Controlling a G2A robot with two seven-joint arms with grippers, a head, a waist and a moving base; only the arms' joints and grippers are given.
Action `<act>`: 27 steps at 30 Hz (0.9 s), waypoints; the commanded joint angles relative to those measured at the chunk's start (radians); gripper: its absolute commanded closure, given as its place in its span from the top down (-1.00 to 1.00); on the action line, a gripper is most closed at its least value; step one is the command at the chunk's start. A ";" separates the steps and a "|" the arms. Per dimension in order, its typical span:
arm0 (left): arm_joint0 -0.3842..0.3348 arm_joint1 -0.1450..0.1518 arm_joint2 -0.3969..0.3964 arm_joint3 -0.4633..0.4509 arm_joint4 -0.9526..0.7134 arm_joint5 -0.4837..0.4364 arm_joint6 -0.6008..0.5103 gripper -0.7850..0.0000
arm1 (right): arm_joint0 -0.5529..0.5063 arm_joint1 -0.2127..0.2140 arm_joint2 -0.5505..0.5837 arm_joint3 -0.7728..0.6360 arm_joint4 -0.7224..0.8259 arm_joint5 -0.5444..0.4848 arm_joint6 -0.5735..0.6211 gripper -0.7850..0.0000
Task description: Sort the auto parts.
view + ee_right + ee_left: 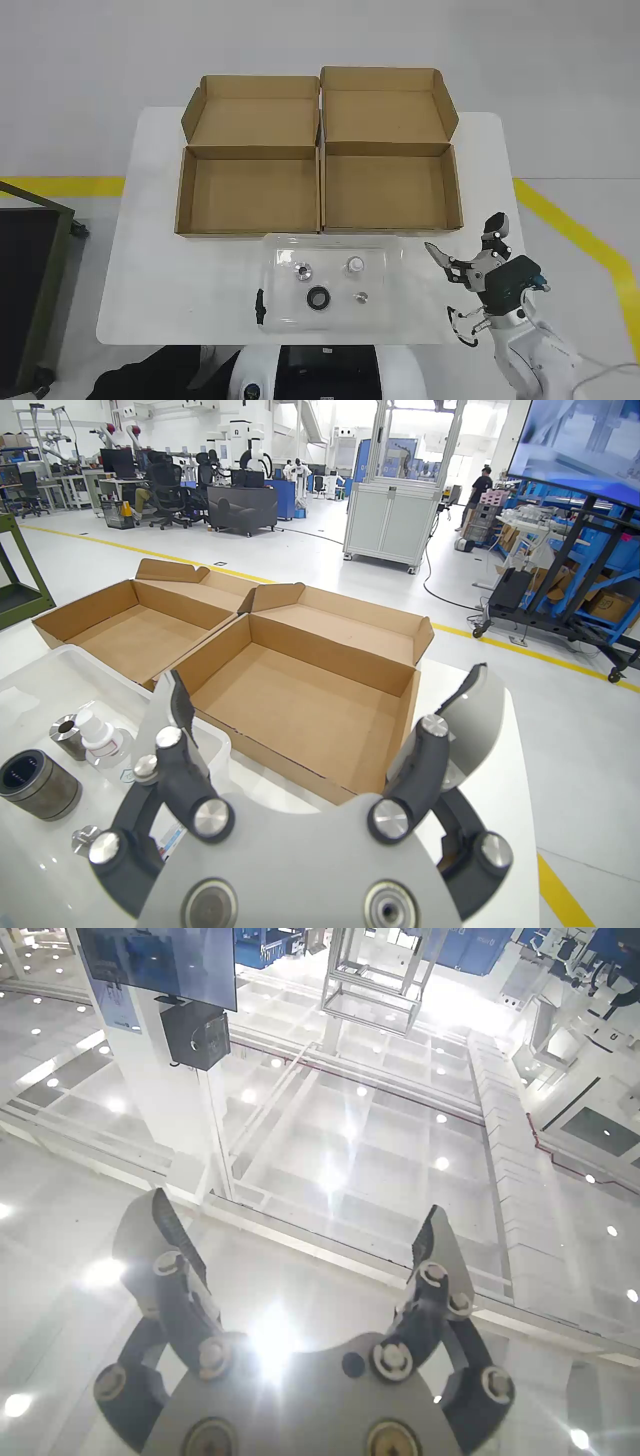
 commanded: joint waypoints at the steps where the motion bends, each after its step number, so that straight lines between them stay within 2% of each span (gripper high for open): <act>1: 0.000 0.000 0.000 0.000 0.000 0.000 0.000 1.00 | 0.000 0.000 0.000 0.000 0.000 0.000 0.000 1.00; 8: 0.000 0.000 0.000 0.000 0.000 0.000 0.000 1.00 | 0.007 0.000 -0.008 -0.004 0.000 0.010 0.019 1.00; 15: 0.000 0.000 0.000 0.000 0.000 0.000 0.000 1.00 | 0.074 0.012 -0.088 -0.036 -0.076 -0.136 0.159 1.00; 18: 0.000 0.000 0.000 0.000 0.000 0.000 0.000 1.00 | 0.110 0.016 -0.131 -0.022 -0.023 -0.229 0.192 1.00; 27: 0.000 0.000 0.000 0.000 0.000 0.000 0.000 1.00 | 0.173 0.027 -0.251 -0.070 -0.121 -0.325 0.416 1.00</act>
